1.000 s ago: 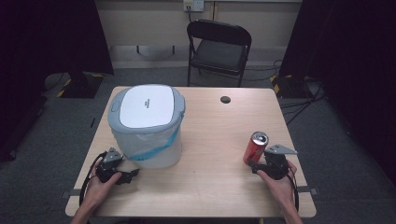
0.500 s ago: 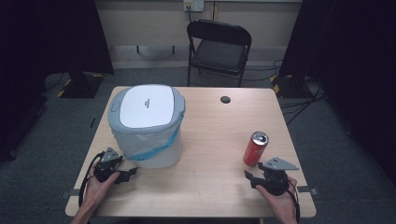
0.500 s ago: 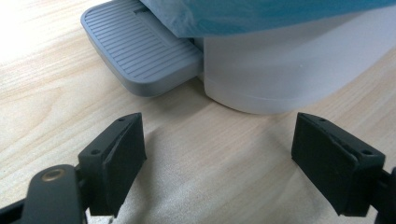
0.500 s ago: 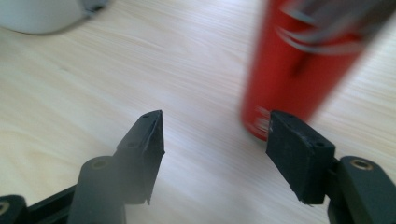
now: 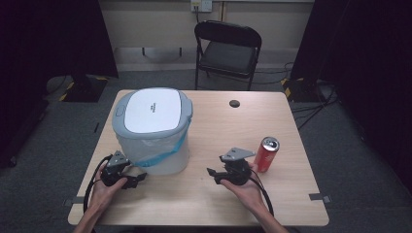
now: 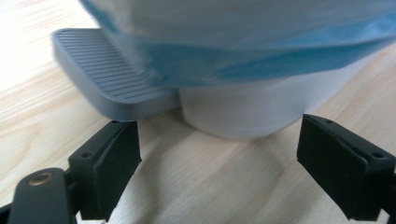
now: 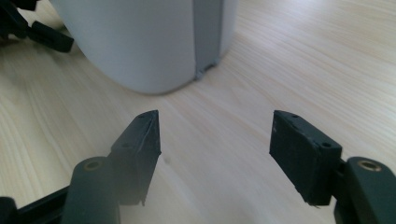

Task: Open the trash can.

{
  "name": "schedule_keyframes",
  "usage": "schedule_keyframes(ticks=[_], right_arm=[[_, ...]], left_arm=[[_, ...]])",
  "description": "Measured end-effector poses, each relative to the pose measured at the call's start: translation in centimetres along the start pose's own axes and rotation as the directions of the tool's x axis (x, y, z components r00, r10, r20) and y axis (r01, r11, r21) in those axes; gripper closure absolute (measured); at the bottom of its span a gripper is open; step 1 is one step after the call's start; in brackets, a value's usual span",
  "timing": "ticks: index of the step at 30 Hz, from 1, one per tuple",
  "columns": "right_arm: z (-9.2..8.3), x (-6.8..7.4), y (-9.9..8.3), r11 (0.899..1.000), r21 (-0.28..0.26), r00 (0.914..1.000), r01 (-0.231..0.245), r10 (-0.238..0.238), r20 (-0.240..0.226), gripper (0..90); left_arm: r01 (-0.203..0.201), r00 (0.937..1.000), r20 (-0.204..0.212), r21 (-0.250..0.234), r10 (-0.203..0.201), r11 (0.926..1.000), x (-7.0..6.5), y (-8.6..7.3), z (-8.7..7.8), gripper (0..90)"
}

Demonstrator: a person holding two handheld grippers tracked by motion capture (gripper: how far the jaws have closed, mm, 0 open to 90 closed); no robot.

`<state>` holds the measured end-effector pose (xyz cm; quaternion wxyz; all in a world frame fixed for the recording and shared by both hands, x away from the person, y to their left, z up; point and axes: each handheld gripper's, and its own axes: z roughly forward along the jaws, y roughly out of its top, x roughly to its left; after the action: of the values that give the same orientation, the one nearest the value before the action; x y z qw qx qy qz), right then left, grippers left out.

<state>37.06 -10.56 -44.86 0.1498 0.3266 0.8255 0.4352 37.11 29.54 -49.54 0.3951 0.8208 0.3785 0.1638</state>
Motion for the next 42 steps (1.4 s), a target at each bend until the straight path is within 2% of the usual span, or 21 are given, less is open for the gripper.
schedule_keyframes(ticks=[2,5,9,10,14,21,23,24,25,27,29,30,32,37,38,39,42], right_arm=[[1.0,0.2,0.5,1.0,0.001,0.9999,0.0,0.0,-0.011,32.2],[2.2,0.3,0.8,1.0,-0.007,0.9995,-0.019,0.018,-0.028,31.8],[2.4,0.1,0.9,1.0,-0.007,0.9993,-0.028,0.028,-0.025,31.4],[2.3,0.0,0.8,0.999,-0.006,0.9991,-0.036,0.036,-0.021,31.2],[2.0,-0.4,0.8,0.999,-0.015,0.9988,-0.046,0.046,-0.016,31.0],[1.5,-0.8,0.2,0.998,-0.012,0.9982,-0.06,0.06,-0.003,30.6],[1.4,-1.0,0.1,0.998,-0.013,0.9979,-0.064,0.064,0.0,30.5],[1.3,-1.1,0.1,0.998,-0.013,0.9979,-0.065,0.065,0.006,30.5],[1.3,-1.2,0.0,0.998,-0.011,0.9978,-0.065,0.065,0.009,30.6],[1.1,-1.4,0.0,0.997,-0.014,0.9971,-0.074,0.075,0.017,30.6],[1.0,-1.5,-0.1,0.997,-0.014,0.9969,-0.076,0.076,0.021,30.6],[1.0,-1.6,-0.1,0.997,-0.018,0.9966,-0.079,0.079,0.022,30.6],[0.9,-1.6,-0.1,0.996,-0.02,0.9964,-0.082,0.083,0.021,30.6],[1.0,-1.6,-0.2,0.996,-0.019,0.9962,-0.082,0.083,0.026,31.0],[1.0,-1.6,-0.2,0.996,-0.019,0.9962,-0.082,0.083,0.026,31.0],[1.0,-1.6,-0.2,0.997,-0.016,0.9963,-0.082,0.082,0.025,31.2],[1.4,-1.5,-0.2,0.997,-0.014,0.9965,-0.082,0.082,0.015,31.3]], left_arm=[[-0.027,0.9996,0.001,-0.03,0.027,0.9992,-0.4,0.3,0.1,14.2],[-0.045,0.9989,-0.015,-0.044,0.044,0.998,-1.0,0.8,0.2,10.8],[-0.026,0.9996,-0.014,-0.047,0.026,0.9986,-1.2,1.0,0.3,8.4],[-0.034,0.9994,-0.001,-0.047,0.034,0.9983,-1.6,1.1,0.3,9.3],[-0.05,0.9988,0.002,-0.042,0.05,0.9979,-2.2,1.4,0.4,14.1],[-0.089,0.9934,0.069,-0.035,0.091,0.9954,-4.8,2.2,1.3,15.7],[-0.082,0.9903,0.109,-0.041,0.086,0.9958,-5.4,2.3,1.4,15.7],[-0.082,0.9903,0.109,-0.041,0.086,0.9958,-5.4,2.3,1.4,15.9],[-0.086,0.9868,0.134,-0.046,0.092,0.9952,-5.6,2.4,1.5,16.4],[-0.087,0.9869,0.133,-0.045,0.092,0.9952,-5.7,2.5,1.5,18.6],[-0.061,0.9888,0.134,-0.045,0.067,0.9971,-5.5,2.3,1.3,24.5],[-0.062,0.9898,0.126,-0.041,0.067,0.9972,-5.3,2.3,1.2,25.4],[-0.035,0.9928,0.113,-0.029,0.038,0.9989,-4.9,2.0,0.7,24.0],[0.001,0.9971,0.076,-0.071,0.004,0.9975,-3.5,1.7,-1.1,24.1],[0.001,0.9971,0.076,-0.071,0.004,0.9975,-3.5,1.7,-1.1,24.1],[0.02,0.9985,0.052,-0.077,-0.016,0.9968,-3.1,1.8,-1.2,24.1],[0.01,0.9995,0.03,-0.056,-0.008,0.9984,-1.7,2.2,-0.3,24.7]])
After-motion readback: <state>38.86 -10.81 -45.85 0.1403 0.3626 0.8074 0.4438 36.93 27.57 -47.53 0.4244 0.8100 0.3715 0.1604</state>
